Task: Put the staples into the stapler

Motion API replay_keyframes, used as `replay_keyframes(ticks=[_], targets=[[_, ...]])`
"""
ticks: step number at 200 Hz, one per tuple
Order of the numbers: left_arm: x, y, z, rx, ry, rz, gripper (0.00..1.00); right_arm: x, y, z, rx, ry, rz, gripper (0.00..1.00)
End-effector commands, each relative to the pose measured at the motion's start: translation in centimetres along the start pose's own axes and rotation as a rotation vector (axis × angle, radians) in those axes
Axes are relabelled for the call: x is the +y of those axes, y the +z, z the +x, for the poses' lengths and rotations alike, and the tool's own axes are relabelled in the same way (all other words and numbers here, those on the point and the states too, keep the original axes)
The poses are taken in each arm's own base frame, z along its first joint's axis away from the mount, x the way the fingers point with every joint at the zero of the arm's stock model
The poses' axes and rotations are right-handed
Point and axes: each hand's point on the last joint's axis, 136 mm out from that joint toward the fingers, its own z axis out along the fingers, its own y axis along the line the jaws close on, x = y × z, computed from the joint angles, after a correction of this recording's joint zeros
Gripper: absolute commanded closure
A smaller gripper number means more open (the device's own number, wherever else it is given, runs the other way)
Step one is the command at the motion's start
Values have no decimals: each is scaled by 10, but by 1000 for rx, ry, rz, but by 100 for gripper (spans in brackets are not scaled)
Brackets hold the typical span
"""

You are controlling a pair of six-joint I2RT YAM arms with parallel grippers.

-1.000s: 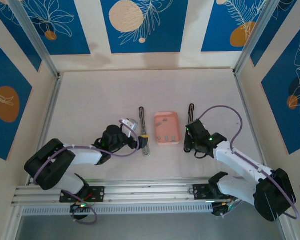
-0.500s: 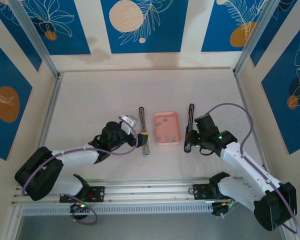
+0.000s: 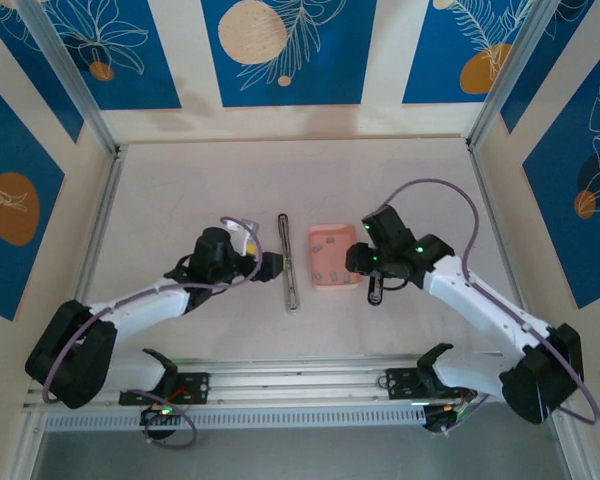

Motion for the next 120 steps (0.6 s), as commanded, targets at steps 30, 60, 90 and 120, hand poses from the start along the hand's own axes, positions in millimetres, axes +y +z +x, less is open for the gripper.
replay_keyframes(ticks=[30, 60, 90, 120], targets=[[28, -28, -5, 27, -211, -16, 0, 58, 33, -15, 72, -182, 45, 52], [44, -42, -2, 8, -236, -63, 0, 88, 68, -23, 134, -286, 120, 50], [60, -50, 2, 5, -267, -100, 0, 109, 107, -32, 191, -336, 149, 48], [72, -55, 7, 2, -298, -117, 0, 118, 139, -41, 237, -321, 149, 48]])
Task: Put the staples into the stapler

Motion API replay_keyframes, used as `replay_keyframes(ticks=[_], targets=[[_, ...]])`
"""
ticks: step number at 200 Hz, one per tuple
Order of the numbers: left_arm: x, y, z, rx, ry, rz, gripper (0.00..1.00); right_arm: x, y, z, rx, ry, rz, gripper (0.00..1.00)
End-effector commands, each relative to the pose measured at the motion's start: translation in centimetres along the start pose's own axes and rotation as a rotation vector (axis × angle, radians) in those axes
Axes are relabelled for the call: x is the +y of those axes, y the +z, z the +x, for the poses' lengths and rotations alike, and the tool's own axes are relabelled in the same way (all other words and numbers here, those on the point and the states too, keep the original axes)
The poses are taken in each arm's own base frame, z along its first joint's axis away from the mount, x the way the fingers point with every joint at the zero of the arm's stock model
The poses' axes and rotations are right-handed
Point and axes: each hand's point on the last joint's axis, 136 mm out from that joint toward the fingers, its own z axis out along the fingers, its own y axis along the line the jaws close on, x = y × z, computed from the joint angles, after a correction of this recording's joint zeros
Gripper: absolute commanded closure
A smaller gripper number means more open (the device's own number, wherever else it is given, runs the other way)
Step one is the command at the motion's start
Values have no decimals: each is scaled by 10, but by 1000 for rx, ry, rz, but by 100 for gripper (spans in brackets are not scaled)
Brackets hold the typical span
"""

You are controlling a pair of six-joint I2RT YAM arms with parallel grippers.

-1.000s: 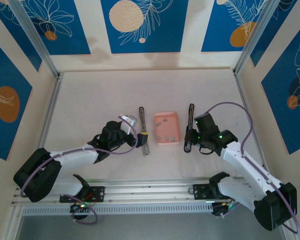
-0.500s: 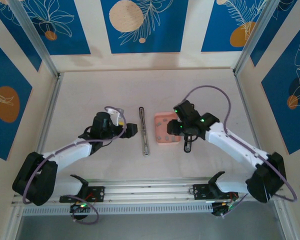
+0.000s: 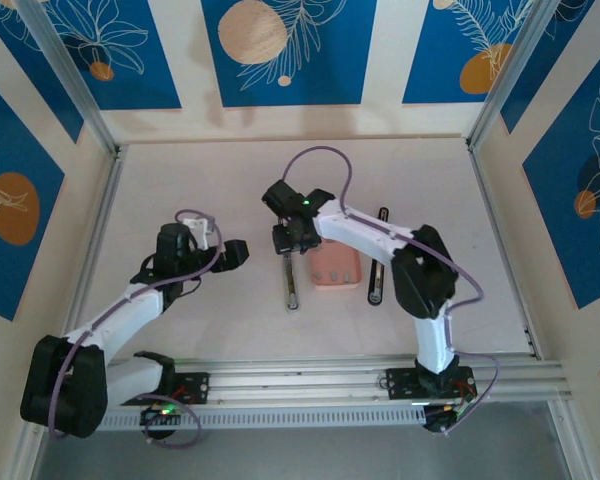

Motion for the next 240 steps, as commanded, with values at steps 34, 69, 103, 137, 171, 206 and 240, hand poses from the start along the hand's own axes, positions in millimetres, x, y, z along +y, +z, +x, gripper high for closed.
replay_keyframes(ticks=[34, 69, 103, 137, 171, 206, 240], targets=[[19, -6, 9, 5, -37, -34, 0, 7, 42, -18, 94, -15, -11, 48], [26, -7, 8, -10, -23, -61, 0, 2, 69, -26, 129, -2, 20, 50], [34, -8, 7, -22, -18, -99, 0, 4, 83, -35, 127, -2, -16, 59], [38, -10, 7, -28, -23, -116, 0, 12, 77, -38, 80, -88, -33, 74], [35, -12, 3, -49, -1, -103, 0, 27, 55, -35, -22, -203, -99, 78], [27, -17, -3, -90, 52, -78, 0, 39, 22, -32, -117, -273, -204, 79], [15, -23, -14, -149, 117, -33, 1, 51, -2, -14, -181, -372, -312, 80]])
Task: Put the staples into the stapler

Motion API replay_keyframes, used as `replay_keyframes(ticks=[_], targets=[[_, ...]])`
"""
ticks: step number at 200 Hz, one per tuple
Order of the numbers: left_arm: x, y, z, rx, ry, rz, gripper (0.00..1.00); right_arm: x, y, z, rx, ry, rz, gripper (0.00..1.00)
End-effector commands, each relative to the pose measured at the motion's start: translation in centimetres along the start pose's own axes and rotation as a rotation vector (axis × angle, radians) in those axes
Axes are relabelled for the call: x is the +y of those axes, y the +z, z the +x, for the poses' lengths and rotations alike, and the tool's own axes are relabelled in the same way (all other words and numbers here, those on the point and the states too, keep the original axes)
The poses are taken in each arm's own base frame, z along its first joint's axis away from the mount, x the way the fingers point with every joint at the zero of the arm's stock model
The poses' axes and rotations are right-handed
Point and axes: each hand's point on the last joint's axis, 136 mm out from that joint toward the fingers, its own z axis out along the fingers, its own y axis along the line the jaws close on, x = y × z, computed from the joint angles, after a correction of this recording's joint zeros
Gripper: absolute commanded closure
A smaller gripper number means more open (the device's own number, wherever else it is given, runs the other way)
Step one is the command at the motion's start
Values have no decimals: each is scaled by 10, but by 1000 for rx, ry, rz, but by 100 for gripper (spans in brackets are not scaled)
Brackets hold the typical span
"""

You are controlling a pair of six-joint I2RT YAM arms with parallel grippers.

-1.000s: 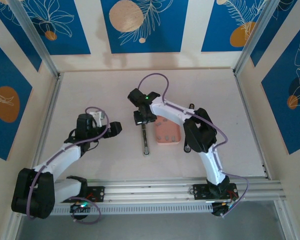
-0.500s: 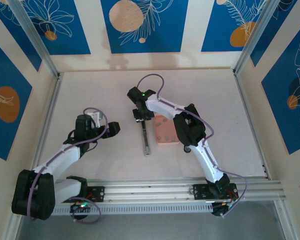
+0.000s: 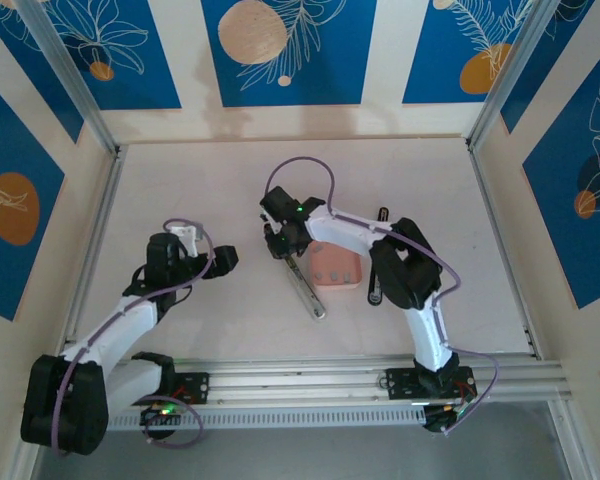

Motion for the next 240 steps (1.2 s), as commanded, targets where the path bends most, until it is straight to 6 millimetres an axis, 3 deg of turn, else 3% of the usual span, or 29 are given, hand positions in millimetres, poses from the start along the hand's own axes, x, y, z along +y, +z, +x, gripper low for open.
replay_keyframes(ticks=[1, 71, 128, 154, 197, 240], targets=[[-6, -5, -13, -69, 69, 35, 1, 29, -37, -21, -156, -114, -133, 80], [-56, -14, -32, -141, 186, 272, 6, 58, -77, 8, -324, -282, -307, 79], [-79, -41, -49, -213, 374, 292, 11, 72, -103, 34, -507, -476, -396, 80], [-85, -53, -60, -212, 469, 254, 11, 77, -109, 35, -589, -494, -419, 80], [-102, -72, -55, -91, 739, 268, 9, 80, -107, 44, -655, -521, -429, 80], [-114, -75, -47, -97, 890, 362, 10, 84, -116, 49, -752, -568, -448, 80]])
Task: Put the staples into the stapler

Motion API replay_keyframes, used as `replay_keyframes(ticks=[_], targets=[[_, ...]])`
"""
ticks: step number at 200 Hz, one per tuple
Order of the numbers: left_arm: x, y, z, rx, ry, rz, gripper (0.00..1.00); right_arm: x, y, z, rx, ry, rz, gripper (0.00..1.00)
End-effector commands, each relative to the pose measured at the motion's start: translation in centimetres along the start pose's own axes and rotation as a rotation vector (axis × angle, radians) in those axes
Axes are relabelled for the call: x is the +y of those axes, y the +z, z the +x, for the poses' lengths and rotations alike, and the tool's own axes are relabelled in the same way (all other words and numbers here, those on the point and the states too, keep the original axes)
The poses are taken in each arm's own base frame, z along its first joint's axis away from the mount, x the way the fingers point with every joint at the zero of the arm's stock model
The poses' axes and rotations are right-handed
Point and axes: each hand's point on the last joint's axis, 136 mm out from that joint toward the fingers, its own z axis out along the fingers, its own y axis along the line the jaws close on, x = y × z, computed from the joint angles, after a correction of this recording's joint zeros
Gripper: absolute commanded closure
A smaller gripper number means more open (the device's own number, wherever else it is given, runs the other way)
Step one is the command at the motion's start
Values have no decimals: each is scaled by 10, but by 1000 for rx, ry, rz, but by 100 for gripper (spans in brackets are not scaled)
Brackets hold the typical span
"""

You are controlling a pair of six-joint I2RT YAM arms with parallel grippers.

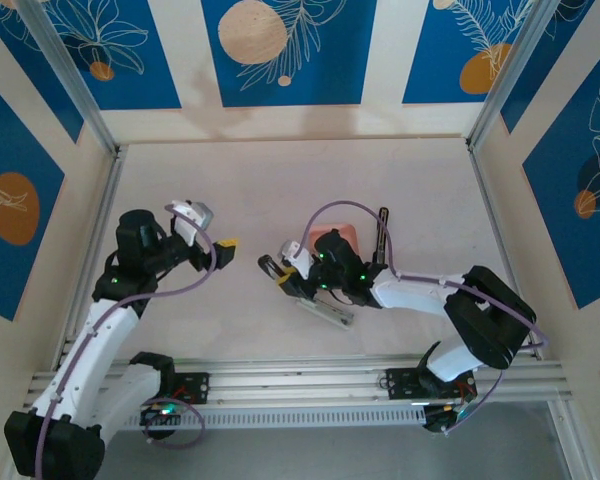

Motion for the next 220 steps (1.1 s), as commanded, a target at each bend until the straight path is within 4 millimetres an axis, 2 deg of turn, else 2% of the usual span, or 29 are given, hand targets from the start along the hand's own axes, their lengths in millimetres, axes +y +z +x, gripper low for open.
replay_keyframes(ticks=[1, 23, 63, 98, 188, 220], targets=[[-20, 1, 11, 28, 117, 113, 10, 13, -13, -47, -193, -117, -34, 80], [-33, 1, 11, 2, 189, 194, 12, 19, -9, -48, -210, -150, -51, 79], [-45, -3, 11, 3, 257, 266, 13, 29, -4, -50, -248, -211, -72, 80], [-59, -10, 22, 23, 332, 335, 16, 36, -2, -48, -259, -229, -104, 80], [-75, -20, 28, 9, 419, 403, 18, 45, -2, -43, -295, -281, -118, 80], [-90, -25, 28, -10, 440, 510, 28, 45, -5, -44, -316, -281, -109, 80]])
